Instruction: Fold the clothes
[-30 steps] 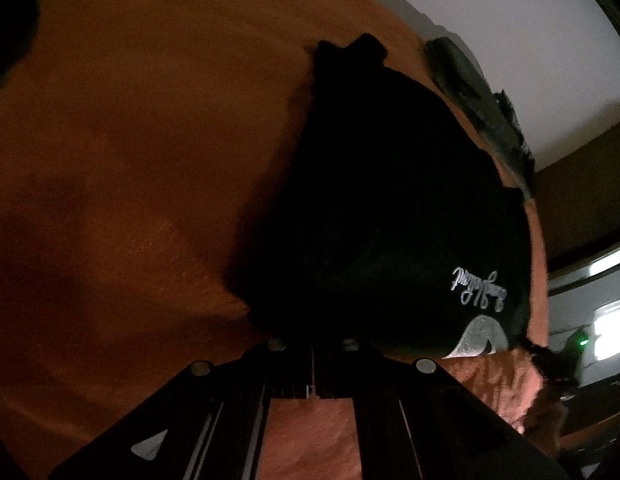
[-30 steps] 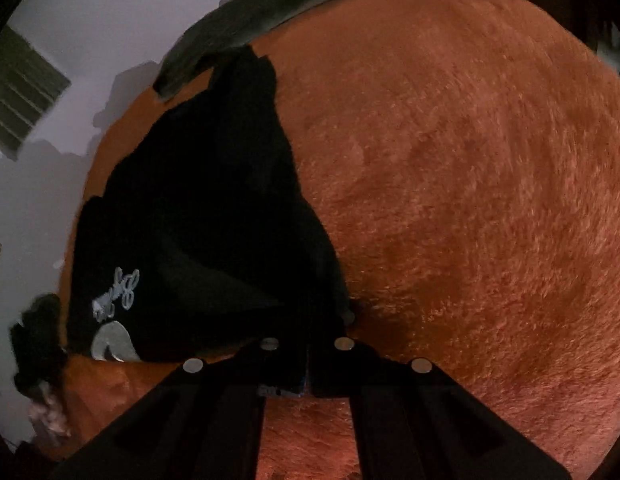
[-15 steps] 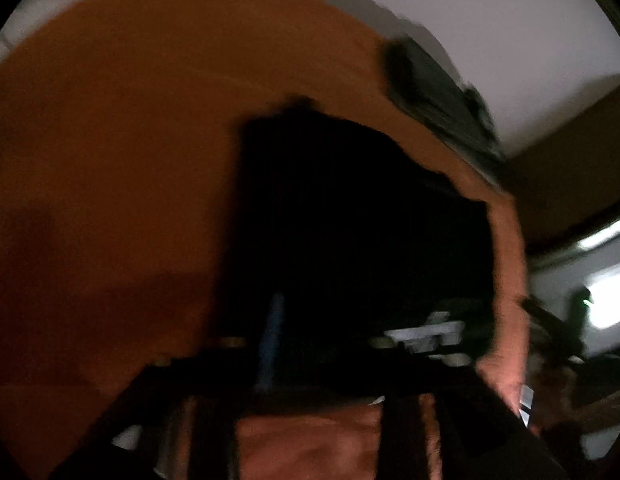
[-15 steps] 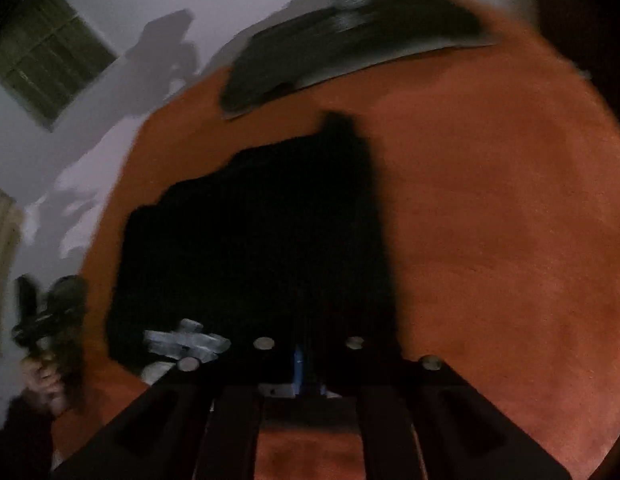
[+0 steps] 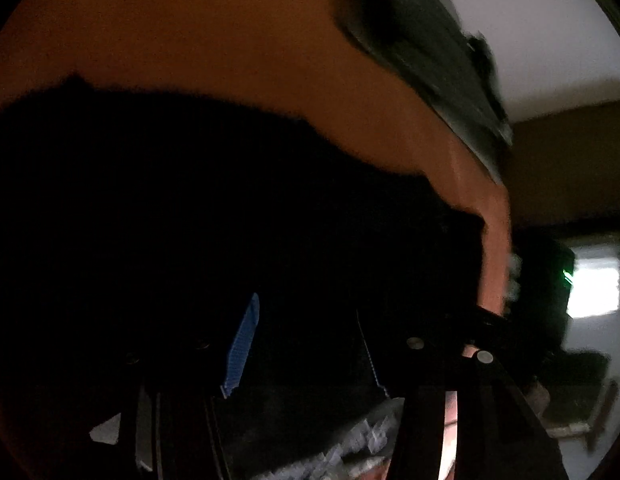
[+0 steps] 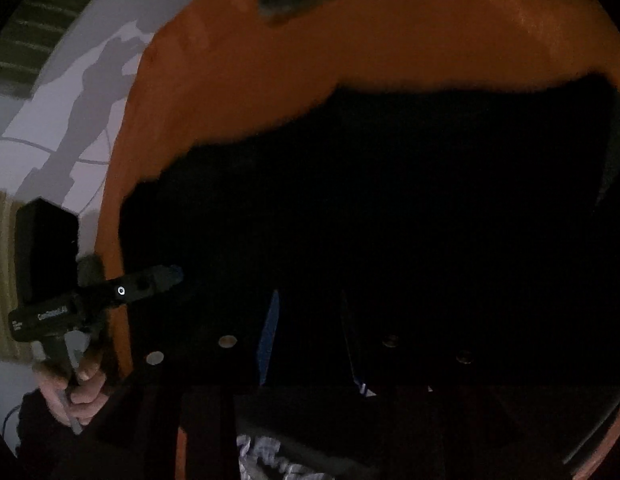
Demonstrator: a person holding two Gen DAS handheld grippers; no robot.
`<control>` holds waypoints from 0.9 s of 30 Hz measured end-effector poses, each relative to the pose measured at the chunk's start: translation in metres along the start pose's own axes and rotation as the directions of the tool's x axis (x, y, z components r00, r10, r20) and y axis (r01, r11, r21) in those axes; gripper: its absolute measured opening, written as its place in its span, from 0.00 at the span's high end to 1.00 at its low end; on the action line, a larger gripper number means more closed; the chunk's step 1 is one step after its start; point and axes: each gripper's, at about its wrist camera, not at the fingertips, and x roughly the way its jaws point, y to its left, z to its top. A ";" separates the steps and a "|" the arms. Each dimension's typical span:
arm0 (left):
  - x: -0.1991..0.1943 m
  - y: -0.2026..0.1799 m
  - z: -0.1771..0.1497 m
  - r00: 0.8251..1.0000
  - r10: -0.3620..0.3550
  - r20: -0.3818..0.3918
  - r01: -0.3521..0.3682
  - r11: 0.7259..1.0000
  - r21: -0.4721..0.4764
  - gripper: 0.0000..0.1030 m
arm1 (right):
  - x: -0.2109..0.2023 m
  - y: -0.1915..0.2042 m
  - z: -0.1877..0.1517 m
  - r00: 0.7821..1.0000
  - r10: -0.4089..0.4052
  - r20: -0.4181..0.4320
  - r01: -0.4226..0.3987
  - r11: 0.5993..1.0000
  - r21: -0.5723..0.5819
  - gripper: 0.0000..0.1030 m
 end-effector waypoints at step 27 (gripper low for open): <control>-0.090 0.047 -0.009 0.868 0.265 0.419 -0.386 0.892 0.236 0.34 | -0.085 0.011 0.006 0.932 -0.115 0.345 0.197 0.957 -0.212 0.41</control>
